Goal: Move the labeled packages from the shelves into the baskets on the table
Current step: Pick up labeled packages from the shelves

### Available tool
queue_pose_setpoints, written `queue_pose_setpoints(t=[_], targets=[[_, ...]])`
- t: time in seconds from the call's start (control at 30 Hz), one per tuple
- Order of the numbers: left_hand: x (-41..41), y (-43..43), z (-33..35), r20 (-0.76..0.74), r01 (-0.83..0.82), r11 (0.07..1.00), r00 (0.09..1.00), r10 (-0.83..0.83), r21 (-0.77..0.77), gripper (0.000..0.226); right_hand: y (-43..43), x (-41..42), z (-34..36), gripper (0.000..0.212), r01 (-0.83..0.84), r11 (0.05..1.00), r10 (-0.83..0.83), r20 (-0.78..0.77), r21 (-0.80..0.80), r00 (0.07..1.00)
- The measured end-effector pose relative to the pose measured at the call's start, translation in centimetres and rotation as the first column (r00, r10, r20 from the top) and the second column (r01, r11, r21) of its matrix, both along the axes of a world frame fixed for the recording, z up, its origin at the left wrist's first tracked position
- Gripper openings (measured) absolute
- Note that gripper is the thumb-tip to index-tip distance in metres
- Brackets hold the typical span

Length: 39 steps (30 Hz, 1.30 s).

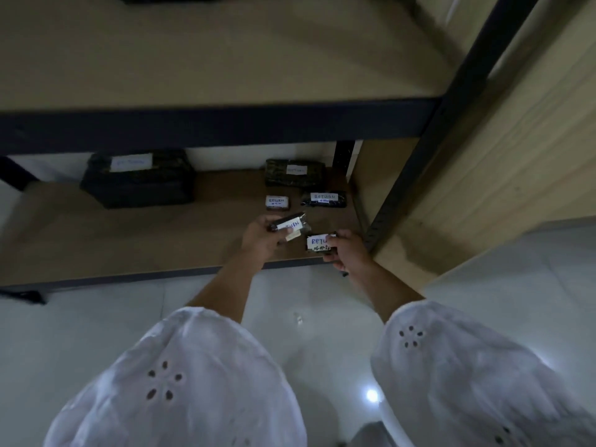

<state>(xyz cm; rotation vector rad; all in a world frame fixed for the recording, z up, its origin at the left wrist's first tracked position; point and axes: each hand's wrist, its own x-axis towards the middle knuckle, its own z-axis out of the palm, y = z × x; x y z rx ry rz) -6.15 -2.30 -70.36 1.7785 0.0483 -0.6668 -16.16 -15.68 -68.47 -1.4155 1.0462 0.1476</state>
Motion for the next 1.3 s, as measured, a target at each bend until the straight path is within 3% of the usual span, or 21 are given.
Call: queue_pose_setpoints(t=[0.23,0.43,0.77,0.97,1.3], targets=[[-5.8,3.5,13.3,-0.058,-0.019,1.000,0.998,0.018,-0.011,0.036,2.0,-5.0,12.0,0.030,-0.069,0.997,0.068,-0.037,-0.034,0.997],[-10.6,5.5,25.8,-0.056,0.005,0.999,0.998,-0.003,0.041,0.034,3.1,-9.6,24.4,0.025,-0.123,0.992,0.122,-0.068,-0.022,0.990],[-17.7,6.9,45.1,0.027,-0.014,1.000,1.000,0.014,0.025,0.025,2.3,-16.3,42.5,0.012,-0.117,0.992,0.118,0.026,-0.038,0.993],[-23.1,6.7,51.0,0.009,-0.028,0.998,1.000,0.029,-0.061,0.028,2.2,-22.6,48.4,0.011,0.008,1.000,-0.007,0.168,-0.002,0.986],[-29.6,0.4,57.0,0.039,0.112,0.977,0.994,-0.107,-0.180,0.033,-3.6,-29.4,53.1,0.016,0.229,0.970,-0.243,0.344,0.079,0.907]])
